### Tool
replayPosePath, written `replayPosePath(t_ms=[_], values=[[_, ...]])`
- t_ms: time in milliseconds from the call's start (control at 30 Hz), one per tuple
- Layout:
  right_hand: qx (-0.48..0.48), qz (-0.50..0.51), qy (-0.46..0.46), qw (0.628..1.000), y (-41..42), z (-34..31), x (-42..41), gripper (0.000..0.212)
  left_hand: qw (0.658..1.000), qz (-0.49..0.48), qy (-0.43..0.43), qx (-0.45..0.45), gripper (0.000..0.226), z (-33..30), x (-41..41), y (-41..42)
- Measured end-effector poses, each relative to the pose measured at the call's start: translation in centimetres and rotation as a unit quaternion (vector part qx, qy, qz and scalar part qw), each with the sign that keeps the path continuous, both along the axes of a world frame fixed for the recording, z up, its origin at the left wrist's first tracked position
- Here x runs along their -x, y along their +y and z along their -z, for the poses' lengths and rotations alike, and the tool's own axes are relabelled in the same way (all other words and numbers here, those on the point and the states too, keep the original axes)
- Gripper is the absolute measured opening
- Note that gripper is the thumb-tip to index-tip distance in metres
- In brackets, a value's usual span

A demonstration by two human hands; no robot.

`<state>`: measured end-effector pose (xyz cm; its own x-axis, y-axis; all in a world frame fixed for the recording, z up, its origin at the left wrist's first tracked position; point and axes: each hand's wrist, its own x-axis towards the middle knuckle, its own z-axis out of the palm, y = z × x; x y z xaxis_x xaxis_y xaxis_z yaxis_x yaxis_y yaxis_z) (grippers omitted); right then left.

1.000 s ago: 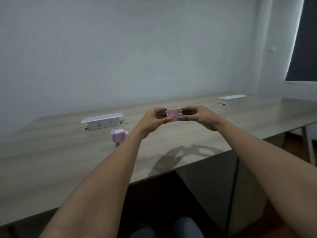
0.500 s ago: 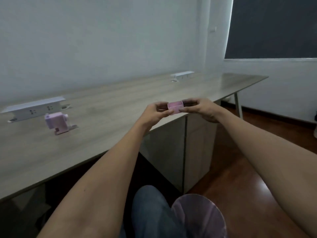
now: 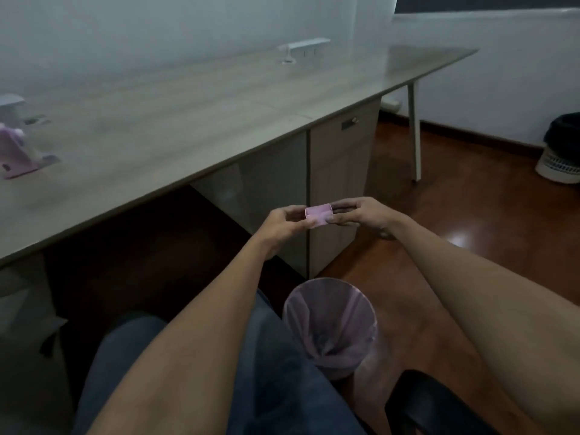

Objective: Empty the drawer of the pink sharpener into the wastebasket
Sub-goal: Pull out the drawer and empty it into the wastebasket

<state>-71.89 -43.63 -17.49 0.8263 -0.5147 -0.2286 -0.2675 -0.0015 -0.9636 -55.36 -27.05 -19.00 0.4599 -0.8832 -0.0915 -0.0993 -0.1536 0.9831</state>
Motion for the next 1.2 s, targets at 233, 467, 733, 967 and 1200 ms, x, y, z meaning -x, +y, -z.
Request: replayPosePath(t_ms=[233, 467, 733, 967, 1200], values=[[-0.132, 0.028, 0.086, 0.987, 0.8, 8.8, 1.4, 0.058, 0.987, -0.006, 0.102, -0.126, 0.052, 7.7, 1.8, -0.3], [-0.272, -0.022, 0.221, 0.936, 2.2, 12.3, 2.2, 0.037, 0.936, 0.008, 0.212, -0.282, 0.009, 11.4, 2.6, -0.5], [-0.384, 0.049, 0.265, 0.883, 2.8, 12.0, 1.8, 0.065, 0.912, 0.001, 0.231, -0.339, 0.044, 10.5, 3.1, -1.5], [-0.403, 0.074, 0.283, 0.867, 2.2, 11.8, 1.3, 0.073, 0.908, -0.005, 0.202, -0.367, 0.046, 10.3, 3.5, -2.8], [-0.397, 0.096, 0.288, 0.866, 1.8, 11.5, 1.0, 0.063, 0.923, -0.021, 0.148, -0.354, 0.049, 9.8, 3.5, -3.2]])
